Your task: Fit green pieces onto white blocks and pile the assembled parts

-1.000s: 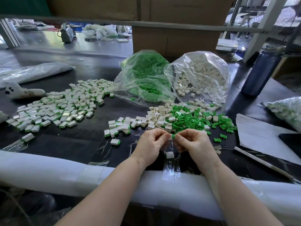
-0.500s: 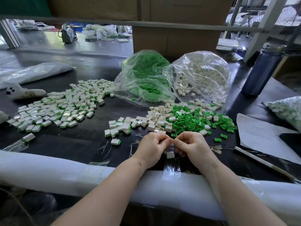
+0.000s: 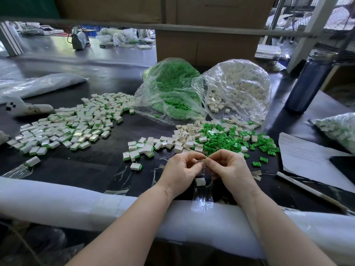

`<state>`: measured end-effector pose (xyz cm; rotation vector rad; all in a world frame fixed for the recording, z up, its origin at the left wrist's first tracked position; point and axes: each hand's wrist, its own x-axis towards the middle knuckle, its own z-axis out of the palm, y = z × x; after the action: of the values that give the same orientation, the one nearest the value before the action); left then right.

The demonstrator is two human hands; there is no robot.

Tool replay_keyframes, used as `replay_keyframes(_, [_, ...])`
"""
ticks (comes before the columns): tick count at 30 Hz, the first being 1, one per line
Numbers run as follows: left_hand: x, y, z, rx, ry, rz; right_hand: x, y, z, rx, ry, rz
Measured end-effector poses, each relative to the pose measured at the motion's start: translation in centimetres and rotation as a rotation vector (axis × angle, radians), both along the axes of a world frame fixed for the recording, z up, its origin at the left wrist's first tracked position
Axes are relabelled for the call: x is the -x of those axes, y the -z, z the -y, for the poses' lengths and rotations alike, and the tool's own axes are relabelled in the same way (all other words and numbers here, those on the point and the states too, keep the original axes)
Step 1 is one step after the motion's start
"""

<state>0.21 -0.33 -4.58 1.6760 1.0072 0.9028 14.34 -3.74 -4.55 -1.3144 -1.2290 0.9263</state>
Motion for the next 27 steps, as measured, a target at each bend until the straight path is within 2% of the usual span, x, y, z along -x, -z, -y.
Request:
replay_keyframes(10, [0.15, -0.24, -0.06, -0.01, -0.01, -0.042, 0.0, -0.11, 0.05, -0.068, -0.048, 0.02])
replay_keyframes(16, [0.16, -0.31, -0.15, 0.007, -0.008, 0.058, -0.29, 0.17, -0.2, -0.022, -0.015, -0.085])
replay_keyframes(22, [0.16, -0.55, 0.05, 0.001, 0.034, 0.077, 0.29, -0.21, -0.12, 0.063, -0.194, -0.081])
replay_keyframes(27, [0.07, -0.59, 0.19, 0.008, 0.073, 0.058, 0.17, -0.33, -0.09, 0.076, -0.241, -0.08])
